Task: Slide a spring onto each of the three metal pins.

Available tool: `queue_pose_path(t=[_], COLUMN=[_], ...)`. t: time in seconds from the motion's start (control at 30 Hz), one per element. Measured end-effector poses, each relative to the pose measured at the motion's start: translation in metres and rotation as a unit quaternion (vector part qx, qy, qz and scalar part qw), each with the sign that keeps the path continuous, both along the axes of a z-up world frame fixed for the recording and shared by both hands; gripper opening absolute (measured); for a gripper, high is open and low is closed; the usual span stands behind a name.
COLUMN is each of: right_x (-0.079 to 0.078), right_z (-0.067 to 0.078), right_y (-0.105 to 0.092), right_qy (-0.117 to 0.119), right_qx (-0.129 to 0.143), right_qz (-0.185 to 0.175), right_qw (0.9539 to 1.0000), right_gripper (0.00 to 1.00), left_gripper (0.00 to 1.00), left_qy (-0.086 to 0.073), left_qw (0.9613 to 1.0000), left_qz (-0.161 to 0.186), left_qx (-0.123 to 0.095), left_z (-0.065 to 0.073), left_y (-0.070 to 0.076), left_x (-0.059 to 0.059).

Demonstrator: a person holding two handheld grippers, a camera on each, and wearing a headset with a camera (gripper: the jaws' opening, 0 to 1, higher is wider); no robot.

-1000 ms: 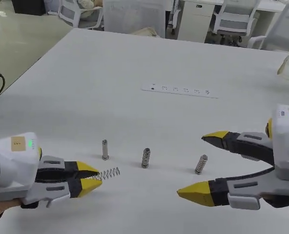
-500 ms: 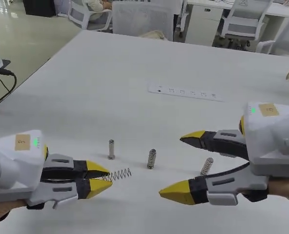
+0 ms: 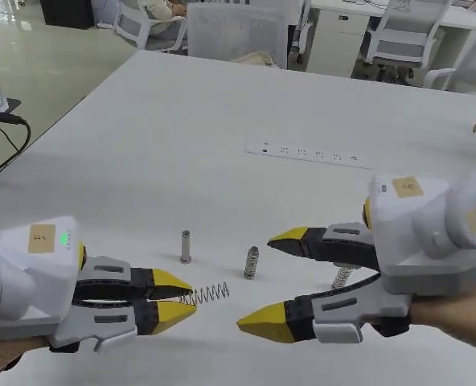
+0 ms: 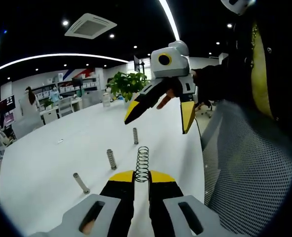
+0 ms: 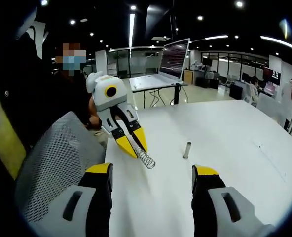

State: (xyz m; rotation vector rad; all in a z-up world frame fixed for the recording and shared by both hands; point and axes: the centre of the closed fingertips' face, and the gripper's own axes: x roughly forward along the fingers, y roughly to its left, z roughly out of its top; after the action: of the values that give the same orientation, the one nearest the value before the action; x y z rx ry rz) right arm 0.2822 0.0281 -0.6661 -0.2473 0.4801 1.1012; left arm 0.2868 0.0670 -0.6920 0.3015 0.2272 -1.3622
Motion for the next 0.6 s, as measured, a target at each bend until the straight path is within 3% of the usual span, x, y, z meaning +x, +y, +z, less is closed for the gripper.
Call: queue_pose_path(t=[0.6], right_x=[-0.003], right_z=[-0.006], right_y=[0.015], right_qy=[0.017], right_qx=[0.017], right_qz=[0.018], right_qw=[0.9996], right_gripper=[0.5], left_gripper=[0.02], left_qy=[-0.013], left_qw=[0.9997], left_qz=[-0.018], left_qx=[-0.01], left_z=[0.014], left_y=[-0.01], left_x=[-0.011])
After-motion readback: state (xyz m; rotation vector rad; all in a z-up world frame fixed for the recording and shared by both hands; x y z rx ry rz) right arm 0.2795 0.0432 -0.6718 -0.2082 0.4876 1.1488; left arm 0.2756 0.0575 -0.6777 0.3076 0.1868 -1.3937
